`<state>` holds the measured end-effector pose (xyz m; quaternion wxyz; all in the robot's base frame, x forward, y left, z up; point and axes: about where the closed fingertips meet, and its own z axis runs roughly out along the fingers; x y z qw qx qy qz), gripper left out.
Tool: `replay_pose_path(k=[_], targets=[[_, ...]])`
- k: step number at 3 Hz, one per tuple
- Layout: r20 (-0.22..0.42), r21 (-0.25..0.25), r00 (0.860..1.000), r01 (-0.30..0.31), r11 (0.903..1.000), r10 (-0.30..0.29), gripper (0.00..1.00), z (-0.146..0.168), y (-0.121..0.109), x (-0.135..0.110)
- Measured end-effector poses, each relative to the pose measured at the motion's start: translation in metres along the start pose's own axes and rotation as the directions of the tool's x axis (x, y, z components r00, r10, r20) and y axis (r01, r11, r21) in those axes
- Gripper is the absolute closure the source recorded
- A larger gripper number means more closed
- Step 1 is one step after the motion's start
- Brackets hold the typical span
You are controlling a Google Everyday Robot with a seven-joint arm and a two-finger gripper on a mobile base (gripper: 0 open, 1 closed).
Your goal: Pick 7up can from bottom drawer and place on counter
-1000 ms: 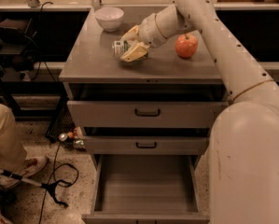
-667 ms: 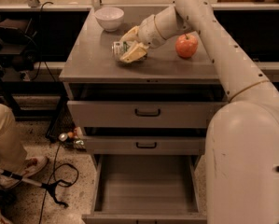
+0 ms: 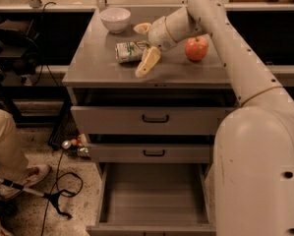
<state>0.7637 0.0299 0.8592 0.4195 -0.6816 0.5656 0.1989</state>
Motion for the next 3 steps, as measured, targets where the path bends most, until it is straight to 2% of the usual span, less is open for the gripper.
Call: replay_pose_path(k=[1, 2, 3], targets=[[0.011, 0.007, 1.000, -0.013, 0.9999, 0.013, 0.00, -0.011, -0.001, 0.005], [0.012, 0.074, 1.000, -0.029, 0.9969, 0.028, 0.00, -0.046, 0.000, 0.017], [-0.004, 0.181, 0.998, -0.056, 0.9818, 0.058, 0.00, -0.101, 0.008, 0.035]])
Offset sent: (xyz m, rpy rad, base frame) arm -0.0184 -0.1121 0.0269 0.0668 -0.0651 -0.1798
